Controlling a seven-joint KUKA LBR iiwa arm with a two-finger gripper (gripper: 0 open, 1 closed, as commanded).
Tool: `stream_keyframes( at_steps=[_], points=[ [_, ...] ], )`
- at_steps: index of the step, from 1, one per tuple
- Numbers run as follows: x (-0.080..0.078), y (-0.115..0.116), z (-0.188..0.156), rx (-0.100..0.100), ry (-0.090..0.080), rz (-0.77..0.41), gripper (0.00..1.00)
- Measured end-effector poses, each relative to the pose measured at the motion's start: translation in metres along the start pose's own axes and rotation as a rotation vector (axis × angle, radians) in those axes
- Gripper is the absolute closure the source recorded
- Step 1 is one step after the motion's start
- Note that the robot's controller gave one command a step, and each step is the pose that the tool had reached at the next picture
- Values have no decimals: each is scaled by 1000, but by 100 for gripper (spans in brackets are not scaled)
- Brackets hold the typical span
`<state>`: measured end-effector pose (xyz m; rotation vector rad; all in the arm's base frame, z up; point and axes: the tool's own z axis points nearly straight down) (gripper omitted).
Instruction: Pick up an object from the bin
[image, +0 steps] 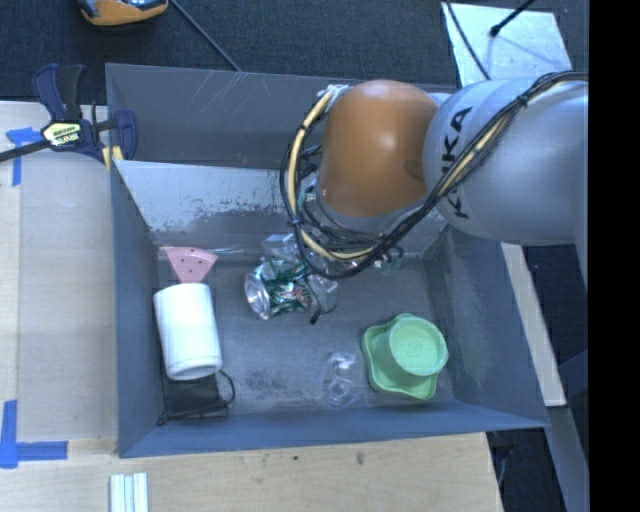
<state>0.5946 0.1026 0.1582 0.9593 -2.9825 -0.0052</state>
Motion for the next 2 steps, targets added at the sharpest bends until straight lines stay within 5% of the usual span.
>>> stream_keyframes(
  at_steps=[1, 2],
  points=[
    [-4, 2, -72, 6, -8, 6, 100],
    [-6, 3, -87, 7, -13, 3, 100]
  ],
)
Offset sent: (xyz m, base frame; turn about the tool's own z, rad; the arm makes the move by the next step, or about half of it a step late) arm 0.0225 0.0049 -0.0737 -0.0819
